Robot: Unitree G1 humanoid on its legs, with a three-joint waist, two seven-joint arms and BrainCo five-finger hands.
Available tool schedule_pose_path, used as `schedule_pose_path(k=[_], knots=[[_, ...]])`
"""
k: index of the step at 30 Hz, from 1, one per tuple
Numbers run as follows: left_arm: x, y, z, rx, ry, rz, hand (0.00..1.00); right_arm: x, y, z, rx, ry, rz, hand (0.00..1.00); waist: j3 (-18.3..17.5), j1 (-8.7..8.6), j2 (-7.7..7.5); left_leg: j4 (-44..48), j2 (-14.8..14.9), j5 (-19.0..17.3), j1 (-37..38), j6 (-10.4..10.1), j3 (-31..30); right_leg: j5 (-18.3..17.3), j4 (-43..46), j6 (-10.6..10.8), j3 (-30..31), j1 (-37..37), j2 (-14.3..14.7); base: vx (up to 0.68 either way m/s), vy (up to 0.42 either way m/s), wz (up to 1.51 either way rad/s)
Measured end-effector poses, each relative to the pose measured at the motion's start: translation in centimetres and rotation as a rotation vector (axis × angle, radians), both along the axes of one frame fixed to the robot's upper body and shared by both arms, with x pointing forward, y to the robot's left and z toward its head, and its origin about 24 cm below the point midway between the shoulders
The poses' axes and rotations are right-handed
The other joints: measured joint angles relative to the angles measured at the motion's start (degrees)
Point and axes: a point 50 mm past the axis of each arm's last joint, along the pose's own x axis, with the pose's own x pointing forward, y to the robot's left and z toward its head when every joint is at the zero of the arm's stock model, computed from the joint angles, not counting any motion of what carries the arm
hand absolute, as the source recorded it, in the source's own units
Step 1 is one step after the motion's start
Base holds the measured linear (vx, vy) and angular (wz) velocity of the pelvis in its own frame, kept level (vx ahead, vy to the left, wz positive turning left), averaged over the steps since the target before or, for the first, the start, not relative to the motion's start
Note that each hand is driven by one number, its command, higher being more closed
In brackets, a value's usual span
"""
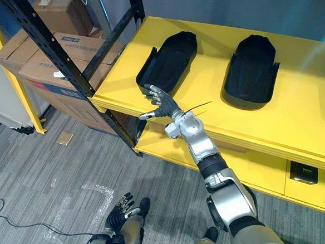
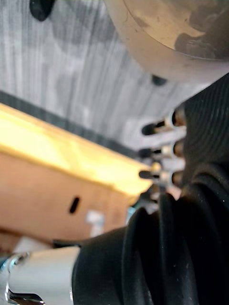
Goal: Walk over and take plastic housings, then place them on the shelf
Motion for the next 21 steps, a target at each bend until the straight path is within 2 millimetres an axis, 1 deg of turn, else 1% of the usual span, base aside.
schedule_pose_path(k=[3, 5, 8, 10, 14, 18, 20, 21], knots=[[0.0, -0.2, 0.1, -0.01, -0.003, -0.004, 0.0, 0.5, -1.0, 0.8, -0.008, -0.024, -0.044, 0.0, 0.5, 0.01, 1.03, 0.0, -0.6, 0.1, 0.0, 0.2, -0.7, -0.6, 1.0, 0.3, -0.2, 0.0, -0.7, -0.02, 0.006, 0.1], [0.0, -0.3, 0.1, -0.013, -0.002, -0.003, 0.0, 0.9, -1.5, 1.1, -0.012, -0.025, -0.07, 0.0, 0.5, 0.03, 1.11, 0.0, -0.6, 0.1, -0.2, 0.2, -0.7, -0.9, 1.6, 0.2, -0.2, -0.4, -0.7, -0.01, 0.0, 0.03], [0.1, -0.3, 0.2, -0.014, -0.003, -0.005, 0.0, 1.1, -1.6, 2.0, -0.022, -0.052, -0.075, 0.0, 0.6, 0.07, 1.22, 0.0, -0.6, 0.2, -0.8, 0.2, -0.8, -1.1, 2.1, 0.1, -0.2, -1.4, -0.8, 0.0, 0.0, 0.0], [0.1, -0.3, 0.2, -0.015, -0.003, -0.006, 0.0, 1.2, -1.8, 2.1, -0.026, -0.058, -0.079, 0.0, 0.6, 0.14, 1.23, 0.0, -0.7, 0.3, -0.8, 0.2, -0.9, -1.3, 2.5, 0.1, -0.2, -1.4, -1.0, 0.0, 0.0, 0.0], [0.1, -0.4, 0.2, -0.02, -0.005, -0.008, 0.0, 1.2, -1.7, 2.9, -0.058, -0.105, -0.071, 0.0, 0.8, 0.16, 1.54, 0.0, -0.8, 0.3, -0.9, 0.2, -0.8, -1.4, 2.7, 0.1, -0.1, -1.7, -1.1, 0.0, 0.0, 0.0], [0.2, -0.6, 0.3, -0.025, -0.008, -0.006, 0.0, 1.2, -1.4, 3.5, -0.054, -0.135, -0.047, 0.0, 1.1, 0.18, 1.65, 0.0, -0.7, 0.2, -0.9, 0.2, -0.7, -1.5, 2.9, 0.1, 0.0, -1.8, -1.1, 0.0, 0.0, 0.0], [0.2, -0.6, 0.3, -0.026, -0.012, -0.007, 0.0, 0.8, -0.8, 3.9, -0.057, -0.158, -0.001, 0.0, 1.2, 0.15, 1.54, 0.0, -0.6, 0.2, -0.9, 0.2, -0.6, -1.5, 2.7, 0.1, 0.1, -1.9, -0.9, 0.0, -0.006, -0.02], [0.2, -0.5, 0.4, -0.025, -0.016, -0.009, 0.0, 0.4, -0.3, 4.6, -0.047, -0.189, 0.038, 0.0, 1.3, 0.1, 1.4, 0.0, -0.5, 0.2, -0.9, 0.2, -0.4, -1.5, 2.6, 0.1, 0.2, -1.9, -0.8, -0.01, -0.017, -0.06]])
